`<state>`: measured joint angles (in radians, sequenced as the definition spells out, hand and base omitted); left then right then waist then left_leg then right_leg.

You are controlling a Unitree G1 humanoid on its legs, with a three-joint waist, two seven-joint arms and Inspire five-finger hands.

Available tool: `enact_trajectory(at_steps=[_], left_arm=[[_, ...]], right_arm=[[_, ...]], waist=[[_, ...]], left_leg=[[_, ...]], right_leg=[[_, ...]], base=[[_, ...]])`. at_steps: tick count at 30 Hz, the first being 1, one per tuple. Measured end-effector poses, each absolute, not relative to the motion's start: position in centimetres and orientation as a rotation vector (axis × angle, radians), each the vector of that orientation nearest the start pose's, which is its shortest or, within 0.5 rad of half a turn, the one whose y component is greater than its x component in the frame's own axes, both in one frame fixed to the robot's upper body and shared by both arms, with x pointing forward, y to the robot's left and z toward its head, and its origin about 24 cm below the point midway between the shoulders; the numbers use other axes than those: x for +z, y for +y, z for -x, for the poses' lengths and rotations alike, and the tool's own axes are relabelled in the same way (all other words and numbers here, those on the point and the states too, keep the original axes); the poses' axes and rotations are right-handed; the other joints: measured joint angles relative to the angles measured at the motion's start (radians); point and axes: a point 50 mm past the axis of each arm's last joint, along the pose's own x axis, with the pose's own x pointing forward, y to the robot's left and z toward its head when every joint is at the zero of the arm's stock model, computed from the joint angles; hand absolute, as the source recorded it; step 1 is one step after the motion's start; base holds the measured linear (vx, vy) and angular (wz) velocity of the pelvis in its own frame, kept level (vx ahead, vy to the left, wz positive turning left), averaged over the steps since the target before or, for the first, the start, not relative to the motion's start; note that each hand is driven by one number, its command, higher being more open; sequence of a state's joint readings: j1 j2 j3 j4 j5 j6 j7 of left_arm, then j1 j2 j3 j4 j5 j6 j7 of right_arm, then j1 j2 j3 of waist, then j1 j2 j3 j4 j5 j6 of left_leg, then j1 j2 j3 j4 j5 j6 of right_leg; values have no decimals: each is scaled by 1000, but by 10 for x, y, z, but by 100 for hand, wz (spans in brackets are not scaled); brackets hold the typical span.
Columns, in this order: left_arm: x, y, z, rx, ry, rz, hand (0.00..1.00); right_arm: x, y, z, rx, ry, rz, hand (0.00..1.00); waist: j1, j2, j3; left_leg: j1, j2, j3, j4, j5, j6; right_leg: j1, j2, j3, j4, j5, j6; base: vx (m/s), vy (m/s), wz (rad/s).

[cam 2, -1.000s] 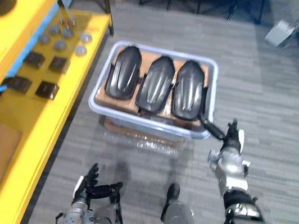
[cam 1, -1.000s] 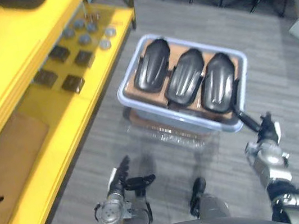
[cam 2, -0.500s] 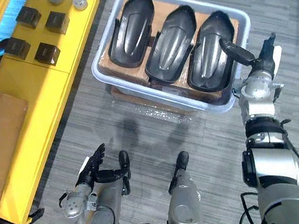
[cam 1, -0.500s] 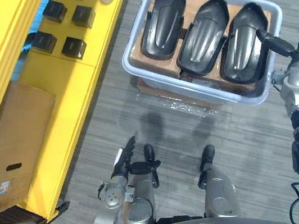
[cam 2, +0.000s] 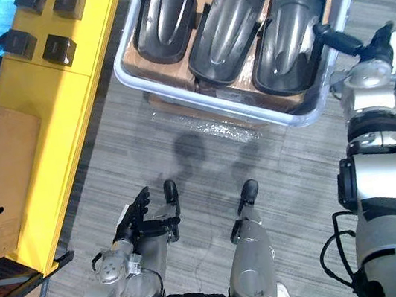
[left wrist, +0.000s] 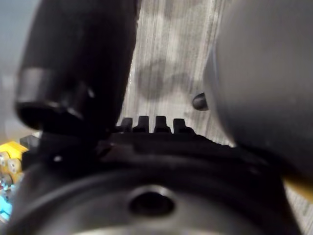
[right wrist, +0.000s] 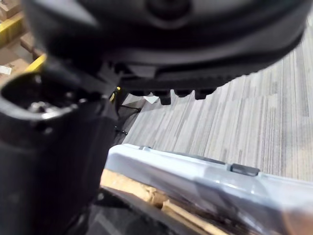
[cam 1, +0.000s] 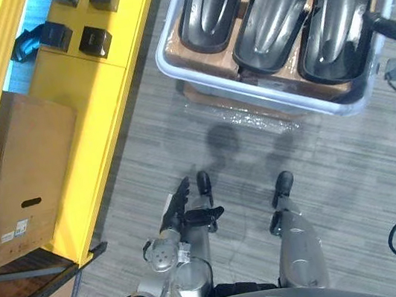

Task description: Walk over and take three plastic housings, then place them on the shelf

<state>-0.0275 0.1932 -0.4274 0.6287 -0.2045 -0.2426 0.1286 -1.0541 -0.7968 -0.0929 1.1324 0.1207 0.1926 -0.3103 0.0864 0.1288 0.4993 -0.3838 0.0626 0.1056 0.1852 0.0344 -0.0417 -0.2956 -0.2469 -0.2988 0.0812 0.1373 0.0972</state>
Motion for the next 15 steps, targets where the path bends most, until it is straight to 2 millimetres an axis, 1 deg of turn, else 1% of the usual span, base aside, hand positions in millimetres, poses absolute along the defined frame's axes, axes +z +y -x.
enact_trajectory(at_steps=[4,6,9,15], left_arm=[[-77,130,-209,-154,415,-96,100],[-77,130,-209,-154,410,-95,100],[-75,124,-211,-168,394,-87,100],[-73,121,-212,-142,379,-40,100]], right_arm=[[212,-380,-352,-833,134,355,100],[218,-378,-354,-819,131,371,100],[225,-386,-349,-829,138,448,100],[230,-381,-353,-797,156,518,100]], waist=[[2,1,0],[1,4,1],[10,18,8],[23,22,9]], left_leg=[[-2,6,2,-22,11,-3],[-10,6,3,-23,14,-3],[-13,6,1,-23,13,-3],[-29,5,-4,-15,9,-4]], right_leg=[[-10,9,3,-15,4,5],[-19,8,6,-16,7,8],[-20,9,4,-20,9,9],[-26,10,-1,-27,10,10]], base=[[21,-30,-5],[41,-23,-5],[45,-14,1],[25,-14,1]])
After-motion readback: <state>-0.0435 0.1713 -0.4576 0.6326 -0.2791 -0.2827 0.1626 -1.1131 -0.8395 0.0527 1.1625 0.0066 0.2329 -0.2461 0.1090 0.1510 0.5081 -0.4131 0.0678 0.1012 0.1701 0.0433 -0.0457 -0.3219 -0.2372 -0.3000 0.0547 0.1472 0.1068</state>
